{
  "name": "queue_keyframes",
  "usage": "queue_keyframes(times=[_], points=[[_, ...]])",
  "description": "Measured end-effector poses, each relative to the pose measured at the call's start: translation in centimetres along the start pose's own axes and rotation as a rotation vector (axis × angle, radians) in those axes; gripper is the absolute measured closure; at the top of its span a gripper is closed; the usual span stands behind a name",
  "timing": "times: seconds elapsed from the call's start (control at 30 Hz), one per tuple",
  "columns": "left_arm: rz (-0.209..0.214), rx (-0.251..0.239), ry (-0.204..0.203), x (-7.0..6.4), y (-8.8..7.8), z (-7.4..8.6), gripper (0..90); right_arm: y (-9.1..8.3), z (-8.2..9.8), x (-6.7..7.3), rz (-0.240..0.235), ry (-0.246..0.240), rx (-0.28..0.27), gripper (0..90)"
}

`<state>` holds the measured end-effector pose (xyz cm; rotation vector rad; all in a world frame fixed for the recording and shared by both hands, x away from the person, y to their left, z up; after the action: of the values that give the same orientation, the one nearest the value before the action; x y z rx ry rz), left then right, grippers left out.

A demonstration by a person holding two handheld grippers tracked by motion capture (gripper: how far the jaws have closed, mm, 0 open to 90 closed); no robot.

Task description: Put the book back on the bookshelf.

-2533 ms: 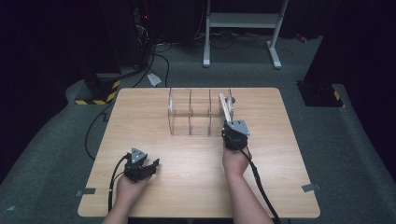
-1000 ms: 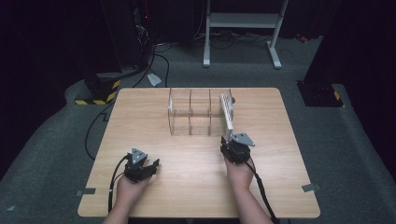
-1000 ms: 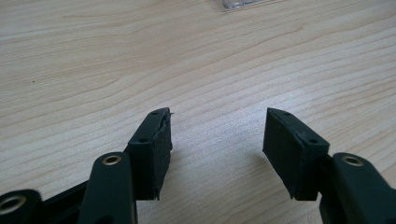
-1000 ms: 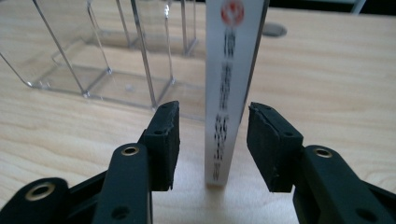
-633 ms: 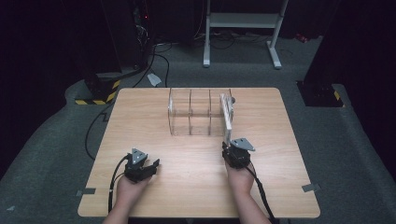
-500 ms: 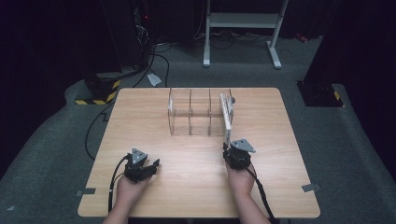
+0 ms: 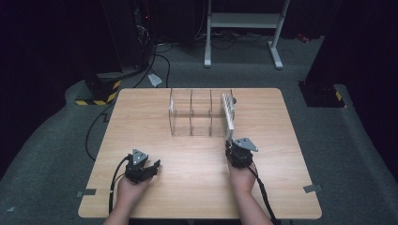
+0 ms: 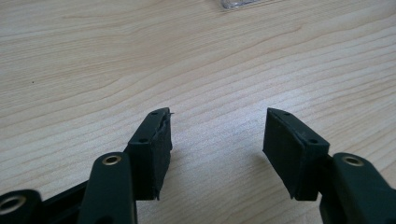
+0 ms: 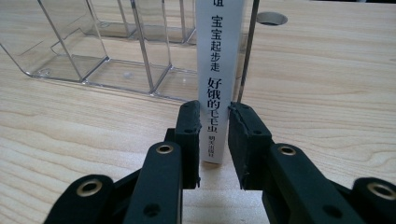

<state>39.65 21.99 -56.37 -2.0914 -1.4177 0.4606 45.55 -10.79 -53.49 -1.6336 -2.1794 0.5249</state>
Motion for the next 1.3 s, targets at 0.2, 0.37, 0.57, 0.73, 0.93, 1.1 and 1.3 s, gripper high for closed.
queue_keyframes(times=[0.2, 0.37, 0.57, 0.73, 0.93, 1.1, 1.3], points=[[0.0, 0.0, 0.001, 0.0, 0.0, 0.0, 41.9, 0.1, -0.3, 0.0, 0.008, 0.003, -0.004, 73.5], [-0.001, 0.0, 0.0, 0.0, 0.0, 0.0, 41.9, 0.3, -0.4, 0.0, 0.026, 0.015, -0.008, 74.1], [-0.001, -0.001, 0.0, 0.0, 0.0, 0.0, 41.9, 0.6, -0.5, 0.2, 0.039, 0.038, -0.012, 74.3], [-0.001, -0.002, 0.0, 0.0, 0.0, 0.0, 42.0, 0.8, -0.6, 0.2, 0.046, 0.048, -0.012, 74.1], [0.0, -0.001, 0.0, 0.0, 0.0, 0.0, 42.0, 1.1, -0.8, 0.2, 0.05, 0.054, -0.012, 74.0], [-0.001, -0.002, 0.0, 0.0, 0.0, 0.0, 42.0, 1.3, -1.0, 0.2, 0.054, 0.056, -0.013, 73.9], [0.0, -0.001, 0.0, 0.0, 0.0, 0.0, 42.1, 1.4, -1.1, 0.2, 0.056, 0.055, -0.017, 73.7]])
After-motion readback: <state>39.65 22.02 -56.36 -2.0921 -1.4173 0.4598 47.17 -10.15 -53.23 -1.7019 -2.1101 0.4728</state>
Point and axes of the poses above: each handheld gripper's, and its own axes: y roughly forward along the jaws, z roughly out of its underside, x roughly to its left, the point moved 6 cm from there along y, roughly forward along the jaws, and after that the axes turned 2 degrees about y, right-handed, at the moved point
